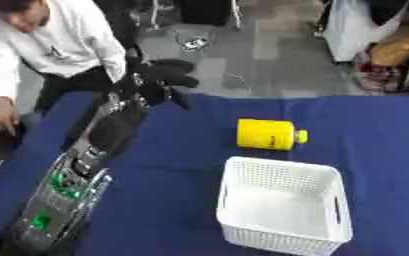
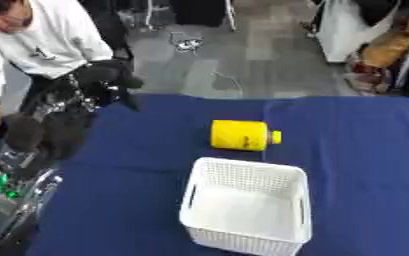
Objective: Pick up objects on the table and place them in the box.
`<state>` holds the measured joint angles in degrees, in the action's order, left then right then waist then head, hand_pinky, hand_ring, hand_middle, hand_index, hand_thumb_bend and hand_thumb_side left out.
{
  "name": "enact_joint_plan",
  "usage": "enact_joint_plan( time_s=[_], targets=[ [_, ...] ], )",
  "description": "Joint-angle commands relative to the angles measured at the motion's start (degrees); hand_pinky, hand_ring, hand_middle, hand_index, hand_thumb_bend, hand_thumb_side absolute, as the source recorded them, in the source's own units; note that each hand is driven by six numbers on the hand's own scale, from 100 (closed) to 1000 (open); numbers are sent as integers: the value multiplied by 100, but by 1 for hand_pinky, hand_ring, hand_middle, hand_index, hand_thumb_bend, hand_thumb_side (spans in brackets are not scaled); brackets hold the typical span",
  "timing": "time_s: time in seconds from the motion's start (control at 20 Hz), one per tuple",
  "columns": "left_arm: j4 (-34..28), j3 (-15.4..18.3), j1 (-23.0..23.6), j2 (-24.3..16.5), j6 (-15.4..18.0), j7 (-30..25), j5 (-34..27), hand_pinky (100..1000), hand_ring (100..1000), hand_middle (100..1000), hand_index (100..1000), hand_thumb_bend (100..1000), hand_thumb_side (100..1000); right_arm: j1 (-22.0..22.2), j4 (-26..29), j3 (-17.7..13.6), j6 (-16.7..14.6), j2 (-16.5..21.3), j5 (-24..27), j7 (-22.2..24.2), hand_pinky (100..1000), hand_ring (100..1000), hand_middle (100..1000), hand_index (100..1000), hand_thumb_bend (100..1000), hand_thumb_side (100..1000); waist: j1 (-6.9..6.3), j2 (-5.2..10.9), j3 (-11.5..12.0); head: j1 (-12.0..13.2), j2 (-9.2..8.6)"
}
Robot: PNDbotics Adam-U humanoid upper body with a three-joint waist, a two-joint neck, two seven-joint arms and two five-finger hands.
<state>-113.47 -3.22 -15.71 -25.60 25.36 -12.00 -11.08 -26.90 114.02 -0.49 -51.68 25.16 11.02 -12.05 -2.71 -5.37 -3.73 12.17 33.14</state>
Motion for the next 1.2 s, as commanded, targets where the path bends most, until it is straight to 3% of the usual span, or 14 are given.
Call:
enact_joint_plan(
  time_s=[0.05,0.25,0.45,0.65,0.75,0.8,0.85,0.95,1.05,1.2],
  targets=[
    [-112,9,-50,-95,8,-21,-25,622,756,846,871,437,940,-109,57,-30,-29,112,7,-21,265,379,478,627,100,981,16,55,0,122,8],
    [-112,12,-50,-97,6,-19,-21,621,756,846,872,437,940,-94,57,-19,-29,108,-1,14,265,379,479,645,100,983,19,56,1,70,18],
    [-112,49,-53,-124,-41,-76,44,621,750,845,880,442,956,-89,57,-70,-29,57,-65,26,264,379,479,643,100,987,36,57,-18,-190,80],
    [-112,122,-129,-234,-167,-92,129,617,745,835,877,392,949,-58,57,-89,-29,-15,-126,-8,267,381,482,644,100,987,53,75,-71,-420,18],
    [-112,108,-205,-408,-222,-124,212,617,745,835,876,401,946,-38,57,-101,-29,-40,-122,-49,267,381,484,646,100,987,50,96,-91,-434,-5],
    [-112,97,-279,-567,-249,-175,310,570,728,830,873,408,941,-26,57,-107,-29,-52,-112,-79,268,382,483,649,100,987,46,109,-103,-443,-35],
    [-112,90,-353,-709,-280,-229,428,444,612,776,873,410,932,-17,57,-113,-29,-61,-101,-107,268,382,483,650,100,987,45,116,-113,-461,-64],
    [-112,67,-506,-977,-384,-367,711,389,584,765,873,424,923,4,57,-121,-29,-70,-92,-144,269,382,484,651,100,986,43,126,-132,-511,-113],
    [-112,29,-657,-1207,-529,-530,1025,386,585,766,874,428,921,24,57,-110,-27,-70,-89,-157,270,383,484,651,100,985,33,130,-148,-518,-131],
    [-112,-49,-950,-1599,-728,-770,1501,464,648,797,881,447,921,37,57,-76,-10,-48,-87,-144,271,383,485,651,100,983,-7,124,-165,-464,-110]
  ],
)
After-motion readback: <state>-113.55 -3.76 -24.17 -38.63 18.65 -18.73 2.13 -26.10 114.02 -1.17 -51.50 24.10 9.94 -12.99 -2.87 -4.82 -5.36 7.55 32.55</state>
